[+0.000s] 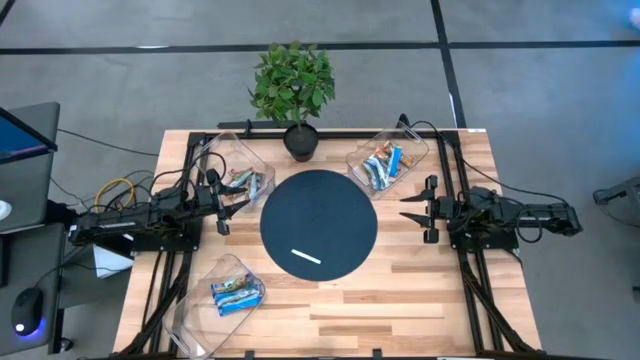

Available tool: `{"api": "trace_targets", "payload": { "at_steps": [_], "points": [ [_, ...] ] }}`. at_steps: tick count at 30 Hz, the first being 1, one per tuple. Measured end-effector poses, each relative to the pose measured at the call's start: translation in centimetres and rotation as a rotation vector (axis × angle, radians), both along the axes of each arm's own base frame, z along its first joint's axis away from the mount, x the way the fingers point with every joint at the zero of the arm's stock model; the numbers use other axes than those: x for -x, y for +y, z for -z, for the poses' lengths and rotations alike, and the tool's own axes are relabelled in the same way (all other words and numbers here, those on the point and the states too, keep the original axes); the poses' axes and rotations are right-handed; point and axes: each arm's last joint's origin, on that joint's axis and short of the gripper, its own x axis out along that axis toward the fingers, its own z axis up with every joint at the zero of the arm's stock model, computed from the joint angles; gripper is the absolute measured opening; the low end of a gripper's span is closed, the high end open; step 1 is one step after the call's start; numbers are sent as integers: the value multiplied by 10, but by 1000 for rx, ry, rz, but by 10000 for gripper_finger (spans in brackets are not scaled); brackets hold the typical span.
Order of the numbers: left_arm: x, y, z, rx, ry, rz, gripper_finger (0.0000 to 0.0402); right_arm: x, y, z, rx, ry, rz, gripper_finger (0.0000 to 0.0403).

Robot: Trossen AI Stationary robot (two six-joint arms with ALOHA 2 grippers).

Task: Pick and place Granola Bars by type
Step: Return to Home Position

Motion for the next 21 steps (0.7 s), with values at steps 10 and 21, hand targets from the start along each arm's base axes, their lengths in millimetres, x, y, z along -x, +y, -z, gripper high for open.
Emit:
{"api": "trace_targets", "payload": {
  "at_steps": [10, 21],
  "points": [
    [0, 0, 0, 9, -3, 1, 151, 0, 0, 0, 0, 0, 0, 159],
    [0, 0, 0, -3, 1, 0, 151, 0, 0, 0, 0, 0, 0, 159]
  ]
}}
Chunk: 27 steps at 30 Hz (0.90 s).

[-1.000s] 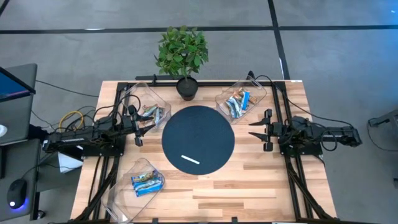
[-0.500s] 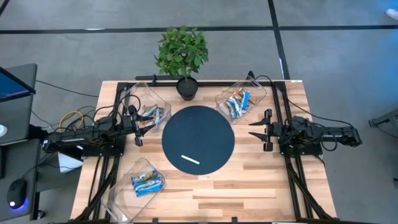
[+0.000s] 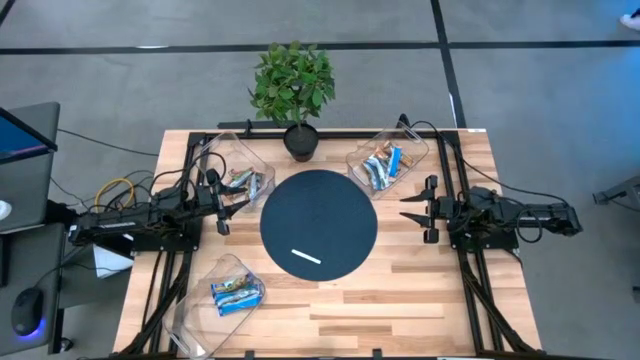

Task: Pick and place Granola Bars by type
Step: Return to Home Position

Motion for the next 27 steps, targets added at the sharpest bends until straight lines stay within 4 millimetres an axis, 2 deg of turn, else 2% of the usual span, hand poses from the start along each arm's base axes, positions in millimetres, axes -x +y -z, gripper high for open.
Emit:
{"api": "trace_targets", "payload": {
  "at_steps": [27],
  "points": [
    [0, 0, 0, 14, -4, 1, 151, 0, 0, 0, 0, 0, 0, 159]
  ]
}}
